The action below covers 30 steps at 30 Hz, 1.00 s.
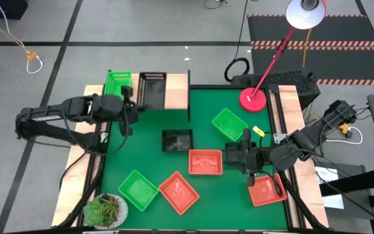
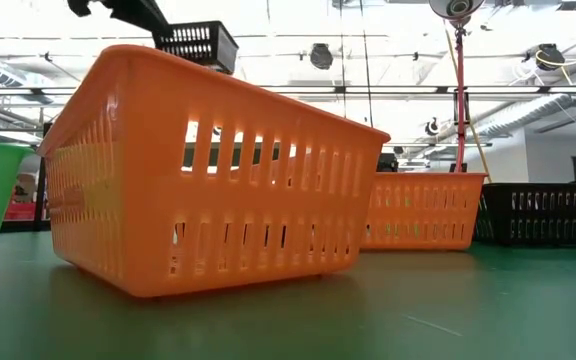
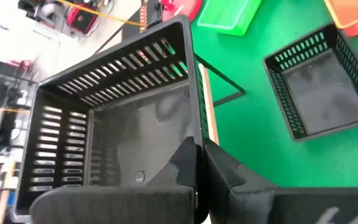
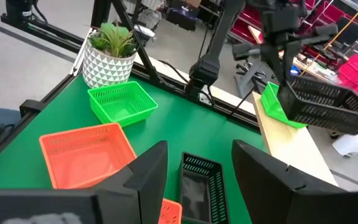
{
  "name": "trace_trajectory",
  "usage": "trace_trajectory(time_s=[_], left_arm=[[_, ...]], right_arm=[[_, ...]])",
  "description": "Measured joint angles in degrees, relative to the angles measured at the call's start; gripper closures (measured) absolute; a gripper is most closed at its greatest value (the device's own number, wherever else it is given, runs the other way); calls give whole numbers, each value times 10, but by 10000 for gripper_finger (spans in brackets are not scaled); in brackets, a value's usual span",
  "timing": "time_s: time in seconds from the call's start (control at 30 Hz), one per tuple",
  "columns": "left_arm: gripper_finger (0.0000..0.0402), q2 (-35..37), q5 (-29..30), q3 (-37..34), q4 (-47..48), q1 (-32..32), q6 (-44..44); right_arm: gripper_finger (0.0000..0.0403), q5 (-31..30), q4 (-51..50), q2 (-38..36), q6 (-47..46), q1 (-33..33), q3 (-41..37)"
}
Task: Stack baskets on shelf by color
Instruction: Put the bottom black basket on the shelf
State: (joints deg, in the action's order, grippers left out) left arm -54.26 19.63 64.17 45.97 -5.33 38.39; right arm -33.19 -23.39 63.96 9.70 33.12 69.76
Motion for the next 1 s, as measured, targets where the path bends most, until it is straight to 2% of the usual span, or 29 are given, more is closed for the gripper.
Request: trace_trajectory(time_s=[0.07,0.2,0.33,0.47,0.7,0.83,1.0], left_arm=[[393,1,-39,-13,-23,-37,19],[386,-10,-71,-40,-47,-106,51],[395,-16,-120,-65,-54,-172,55],[387,-16,-158,-89,-58,-228,58],[394,-16,-210,-109,-61,-291,72],[385,-17,-214,-109,-62,-311,81],[395,-28,-228,-109,-59,-329,84]], right_arm=[[229,0,0,0,2,0,0],[229,0,0,0,5,0,0],[229,0,0,0,4,0,0],[229,0,0,0,5,0,0],[229,0,0,0,7,0,0],[229,0,0,0,9,0,0],[229,0,0,0,9,0,0]])
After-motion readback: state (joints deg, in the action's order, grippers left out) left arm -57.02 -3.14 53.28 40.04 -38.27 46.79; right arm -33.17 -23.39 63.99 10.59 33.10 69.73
